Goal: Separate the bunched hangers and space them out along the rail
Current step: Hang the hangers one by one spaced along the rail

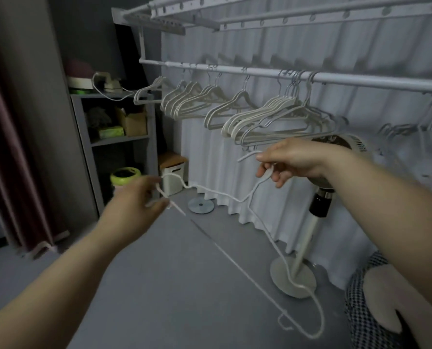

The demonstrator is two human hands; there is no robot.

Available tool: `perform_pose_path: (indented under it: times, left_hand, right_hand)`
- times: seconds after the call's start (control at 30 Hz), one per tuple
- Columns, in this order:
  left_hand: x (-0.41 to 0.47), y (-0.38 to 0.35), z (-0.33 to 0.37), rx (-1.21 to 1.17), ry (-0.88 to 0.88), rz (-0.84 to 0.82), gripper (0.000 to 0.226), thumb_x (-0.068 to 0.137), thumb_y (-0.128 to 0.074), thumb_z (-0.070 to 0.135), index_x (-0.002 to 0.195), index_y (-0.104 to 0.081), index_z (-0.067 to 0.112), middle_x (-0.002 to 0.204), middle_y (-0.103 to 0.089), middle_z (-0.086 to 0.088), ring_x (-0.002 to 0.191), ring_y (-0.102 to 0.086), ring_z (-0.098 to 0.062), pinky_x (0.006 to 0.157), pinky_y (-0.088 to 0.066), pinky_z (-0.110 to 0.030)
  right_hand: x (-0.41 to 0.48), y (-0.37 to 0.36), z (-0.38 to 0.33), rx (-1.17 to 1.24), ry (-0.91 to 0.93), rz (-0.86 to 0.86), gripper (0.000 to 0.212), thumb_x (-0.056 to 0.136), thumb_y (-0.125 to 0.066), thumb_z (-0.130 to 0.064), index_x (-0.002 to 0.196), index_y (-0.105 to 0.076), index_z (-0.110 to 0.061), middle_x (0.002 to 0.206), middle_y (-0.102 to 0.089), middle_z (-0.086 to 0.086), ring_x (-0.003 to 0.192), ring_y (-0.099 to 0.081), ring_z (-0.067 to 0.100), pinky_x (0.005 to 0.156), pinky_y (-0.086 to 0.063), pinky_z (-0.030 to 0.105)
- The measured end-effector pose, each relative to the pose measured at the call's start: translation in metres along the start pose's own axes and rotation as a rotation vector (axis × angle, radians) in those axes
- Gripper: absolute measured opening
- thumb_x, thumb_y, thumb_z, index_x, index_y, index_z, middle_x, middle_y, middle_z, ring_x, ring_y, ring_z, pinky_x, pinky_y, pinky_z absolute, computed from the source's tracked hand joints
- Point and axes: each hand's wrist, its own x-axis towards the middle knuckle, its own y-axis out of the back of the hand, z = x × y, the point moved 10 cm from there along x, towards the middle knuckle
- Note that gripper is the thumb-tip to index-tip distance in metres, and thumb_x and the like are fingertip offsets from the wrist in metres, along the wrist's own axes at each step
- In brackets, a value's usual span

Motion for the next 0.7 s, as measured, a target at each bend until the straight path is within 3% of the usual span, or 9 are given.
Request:
perform_pose_path:
  times: [0.1, 0.23, 0.37, 0.47, 0.57, 0.63, 0.7]
  left_hand:
    - [-0.019, -0.046, 0.009, -0.091, 0.031, -0.29, 0.037, 0.088, -0.054, 0.027, 0.124, -0.052, 0.015, 0.103, -0.056, 0.0, 0.091, -0.053, -0.013, 0.076, -0.042, -0.022]
    - [-0.049, -0.096, 0.022, -0.376, 0.142, -0.554, 0.042, 0.09, -0.049, 0.032, 0.13, -0.043, 0.018, 0.108, -0.061, -0.002, 0.089, -0.059, -0.012, 0.074, -0.046, -0.019]
    - [-0.081, -0.135, 0.053, -0.729, 0.238, -0.859, 0.033, 0.092, -0.046, 0.025, 0.124, -0.037, 0.023, 0.084, -0.067, 0.002, 0.06, -0.066, -0.008, 0.059, -0.054, -0.017]
    - [-0.071, -0.144, 0.069, -0.735, 0.217, -0.818, 0.028, 0.095, -0.043, 0.014, 0.123, -0.039, 0.017, 0.056, -0.062, 0.003, 0.034, -0.049, -0.008, 0.04, -0.041, -0.015]
    - [-0.053, -0.156, 0.084, -0.738, 0.207, -0.77, 0.021, 0.097, -0.036, 0.011, 0.116, -0.043, 0.016, 0.044, -0.053, 0.003, 0.027, -0.037, -0.008, 0.034, -0.034, -0.015]
    - [-0.042, -0.166, 0.096, -0.768, 0.215, -0.771, 0.018, 0.098, -0.035, 0.01, 0.113, -0.044, 0.013, 0.04, -0.048, 0.002, 0.026, -0.034, -0.01, 0.032, -0.031, -0.015]
    - [-0.032, -0.18, 0.109, -0.795, 0.237, -0.788, 0.018, 0.097, -0.035, 0.009, 0.111, -0.047, 0.009, 0.039, -0.042, 0.0, 0.023, -0.031, -0.01, 0.03, -0.027, -0.013]
  right_hand:
    - [0.002, -0.015, -0.002, 0.145, -0.01, 0.026, 0.025, 0.095, -0.046, -0.015, 0.072, -0.05, -0.007, 0.075, -0.058, 0.008, 0.035, -0.051, 0.003, 0.041, -0.051, 0.018]
    - [0.008, -0.021, -0.003, 0.381, -0.02, 0.101, 0.026, 0.095, -0.045, -0.015, 0.07, -0.048, -0.007, 0.07, -0.053, 0.009, 0.03, -0.049, 0.003, 0.037, -0.049, 0.015]
    - [0.009, -0.007, 0.003, 0.521, 0.005, 0.238, 0.029, 0.095, -0.045, -0.015, 0.067, -0.047, -0.008, 0.067, -0.049, 0.008, 0.026, -0.047, 0.003, 0.034, -0.047, 0.015]
    - [0.005, 0.012, 0.012, 0.544, 0.02, 0.311, 0.029, 0.096, -0.043, -0.014, 0.068, -0.047, -0.008, 0.066, -0.047, 0.008, 0.026, -0.047, 0.003, 0.035, -0.048, 0.015]
    - [-0.002, 0.038, 0.027, 0.549, 0.004, 0.352, 0.026, 0.096, -0.043, -0.017, 0.072, -0.049, -0.008, 0.068, -0.048, 0.008, 0.03, -0.052, 0.005, 0.039, -0.051, 0.018]
    - [-0.008, 0.06, 0.038, 0.356, -0.038, 0.355, 0.021, 0.094, -0.047, -0.02, 0.076, -0.05, -0.011, 0.073, -0.049, 0.007, 0.043, -0.056, 0.009, 0.044, -0.054, 0.021]
    - [-0.019, 0.09, 0.042, -0.031, -0.091, 0.371, 0.01, 0.091, -0.053, -0.023, 0.089, -0.051, -0.013, 0.086, -0.05, 0.005, 0.061, -0.057, 0.013, 0.054, -0.053, 0.025]
